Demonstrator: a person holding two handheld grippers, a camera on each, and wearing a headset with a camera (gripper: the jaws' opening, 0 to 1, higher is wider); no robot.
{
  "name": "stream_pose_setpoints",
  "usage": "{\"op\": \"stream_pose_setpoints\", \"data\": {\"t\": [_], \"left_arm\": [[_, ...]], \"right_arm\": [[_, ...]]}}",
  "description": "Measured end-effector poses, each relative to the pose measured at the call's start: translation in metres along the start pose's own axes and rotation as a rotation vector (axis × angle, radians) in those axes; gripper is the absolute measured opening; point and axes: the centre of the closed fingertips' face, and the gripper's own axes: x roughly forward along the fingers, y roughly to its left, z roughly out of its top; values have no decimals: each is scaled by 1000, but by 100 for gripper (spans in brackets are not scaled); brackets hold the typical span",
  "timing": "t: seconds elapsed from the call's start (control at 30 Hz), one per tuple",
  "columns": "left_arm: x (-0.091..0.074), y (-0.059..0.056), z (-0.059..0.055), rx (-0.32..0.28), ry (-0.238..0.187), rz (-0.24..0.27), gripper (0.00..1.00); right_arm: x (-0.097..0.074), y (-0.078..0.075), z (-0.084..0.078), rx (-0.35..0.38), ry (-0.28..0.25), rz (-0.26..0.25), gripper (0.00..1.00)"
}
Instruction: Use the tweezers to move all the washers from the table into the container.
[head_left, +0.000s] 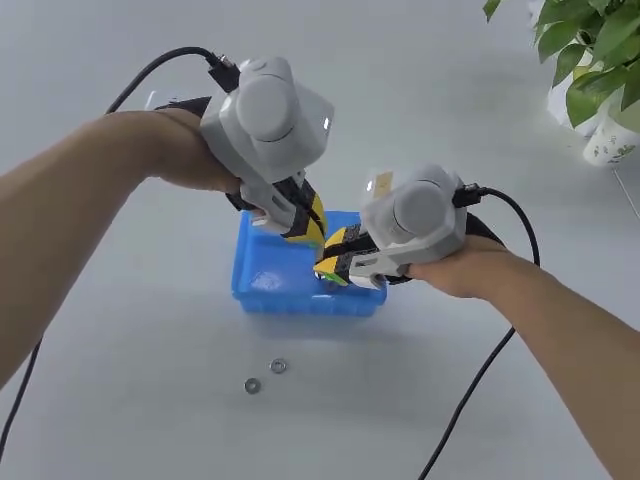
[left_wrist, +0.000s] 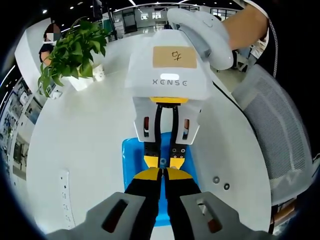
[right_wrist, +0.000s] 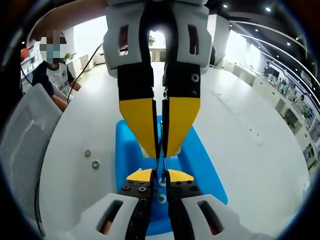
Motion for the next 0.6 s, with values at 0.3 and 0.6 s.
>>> {"op": "stream_pose_setpoints", "data": {"t": [0.3, 0.6], "left_arm": [[-5, -1, 2, 0, -1, 3, 6], [-15, -3, 7, 4, 1, 13, 6]], "right_arm": [[-3, 0, 3, -7, -5, -6, 10], [-9, 2, 12, -21, -15, -14, 11]]}}
